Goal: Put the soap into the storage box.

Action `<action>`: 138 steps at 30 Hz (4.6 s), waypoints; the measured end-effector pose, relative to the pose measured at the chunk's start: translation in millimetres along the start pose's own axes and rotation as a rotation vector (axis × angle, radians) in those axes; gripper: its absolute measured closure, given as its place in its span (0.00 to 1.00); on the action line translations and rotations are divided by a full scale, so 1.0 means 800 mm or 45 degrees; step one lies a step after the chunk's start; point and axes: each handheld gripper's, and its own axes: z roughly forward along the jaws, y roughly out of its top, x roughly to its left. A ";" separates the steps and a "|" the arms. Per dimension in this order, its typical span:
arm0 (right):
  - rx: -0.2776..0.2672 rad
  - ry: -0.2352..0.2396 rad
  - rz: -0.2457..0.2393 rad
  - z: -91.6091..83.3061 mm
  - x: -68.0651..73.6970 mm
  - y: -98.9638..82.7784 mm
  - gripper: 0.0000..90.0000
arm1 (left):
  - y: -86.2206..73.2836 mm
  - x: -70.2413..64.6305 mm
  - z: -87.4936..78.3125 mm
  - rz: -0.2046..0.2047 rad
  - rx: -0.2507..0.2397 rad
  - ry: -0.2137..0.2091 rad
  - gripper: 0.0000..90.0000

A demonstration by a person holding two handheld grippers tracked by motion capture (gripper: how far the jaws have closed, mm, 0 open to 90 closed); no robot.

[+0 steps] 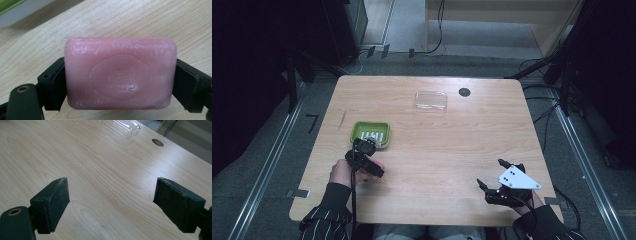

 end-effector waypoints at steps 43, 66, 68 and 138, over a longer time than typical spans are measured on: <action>0.013 0.001 -0.006 0.002 0.001 0.000 0.15 | 0.014 0.026 -0.030 -0.025 -0.012 -0.039 0.15; 0.011 0.002 -0.001 0.001 0.000 0.000 0.15 | 0.035 0.034 -0.036 -0.042 -0.016 -0.043 0.15; 0.012 0.003 -0.003 0.001 0.000 0.000 0.15 | 0.038 0.034 -0.036 -0.035 -0.012 -0.041 0.15; 0.004 -0.001 0.003 0.001 0.000 0.000 0.15 | 0.110 0.080 -0.002 -0.375 -0.168 0.010 0.15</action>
